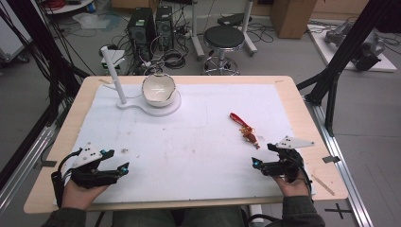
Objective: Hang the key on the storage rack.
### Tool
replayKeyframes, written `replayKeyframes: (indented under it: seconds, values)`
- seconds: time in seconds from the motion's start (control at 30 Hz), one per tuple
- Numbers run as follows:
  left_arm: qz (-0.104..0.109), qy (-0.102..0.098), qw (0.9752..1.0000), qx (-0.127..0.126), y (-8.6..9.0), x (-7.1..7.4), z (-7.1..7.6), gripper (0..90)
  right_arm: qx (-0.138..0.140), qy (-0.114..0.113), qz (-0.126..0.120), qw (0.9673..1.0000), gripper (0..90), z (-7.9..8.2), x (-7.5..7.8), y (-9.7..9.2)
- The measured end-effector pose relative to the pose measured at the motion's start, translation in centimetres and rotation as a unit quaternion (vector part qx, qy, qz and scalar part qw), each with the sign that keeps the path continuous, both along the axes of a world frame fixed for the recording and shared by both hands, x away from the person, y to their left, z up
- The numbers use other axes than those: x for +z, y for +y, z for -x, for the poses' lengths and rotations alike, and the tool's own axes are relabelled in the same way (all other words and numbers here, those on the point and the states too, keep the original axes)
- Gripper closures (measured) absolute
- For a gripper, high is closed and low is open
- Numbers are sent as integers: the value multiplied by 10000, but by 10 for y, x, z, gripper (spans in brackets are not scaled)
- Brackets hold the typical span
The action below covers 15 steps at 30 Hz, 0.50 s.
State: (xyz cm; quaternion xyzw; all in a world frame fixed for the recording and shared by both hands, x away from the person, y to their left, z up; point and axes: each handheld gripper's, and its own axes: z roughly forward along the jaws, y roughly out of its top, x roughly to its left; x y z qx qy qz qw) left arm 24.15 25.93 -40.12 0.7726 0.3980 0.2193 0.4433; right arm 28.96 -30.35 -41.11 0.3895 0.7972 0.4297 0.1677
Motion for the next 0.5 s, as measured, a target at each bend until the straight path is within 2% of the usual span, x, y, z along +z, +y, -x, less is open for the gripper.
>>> replayKeyframes:
  seconds: [0.5]
  values:
    - [-8, -19, 10000, 17, 2, 1, 4, 274, 104, -19, 0, 9999, 124, -2, 2, 6]
